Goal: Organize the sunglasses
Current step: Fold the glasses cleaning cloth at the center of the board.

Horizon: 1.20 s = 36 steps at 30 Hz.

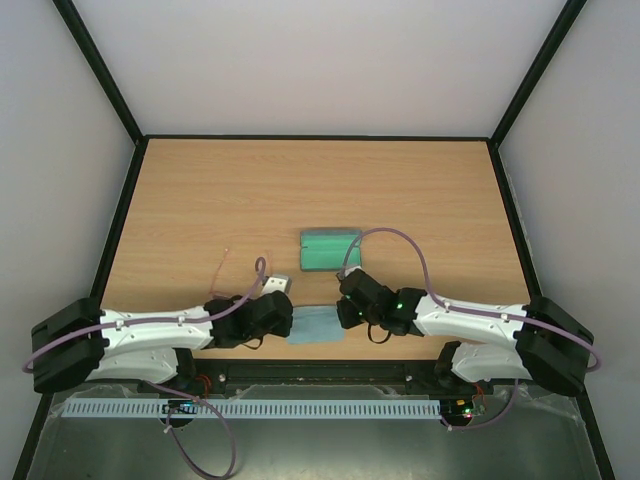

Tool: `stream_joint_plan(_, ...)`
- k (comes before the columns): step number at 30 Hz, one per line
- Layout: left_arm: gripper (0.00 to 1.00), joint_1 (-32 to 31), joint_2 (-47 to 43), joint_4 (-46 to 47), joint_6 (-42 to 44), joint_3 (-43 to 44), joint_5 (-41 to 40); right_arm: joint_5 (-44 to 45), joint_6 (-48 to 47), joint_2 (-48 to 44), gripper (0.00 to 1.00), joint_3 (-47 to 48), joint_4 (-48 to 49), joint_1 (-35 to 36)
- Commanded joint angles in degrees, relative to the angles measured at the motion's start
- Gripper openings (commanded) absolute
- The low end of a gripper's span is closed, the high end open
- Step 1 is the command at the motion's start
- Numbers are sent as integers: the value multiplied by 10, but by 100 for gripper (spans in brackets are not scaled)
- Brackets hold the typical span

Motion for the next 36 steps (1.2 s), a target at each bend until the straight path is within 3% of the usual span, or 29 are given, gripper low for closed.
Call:
stream_joint_plan(1, 2, -8, -18, -13, -9, -14, -13, 9, 7, -15, 1, -10, -32, 6)
stream_joint_plan(36, 2, -71, -33, -29, -66, -22, -37, 22, 51, -39, 1, -32, -40, 56)
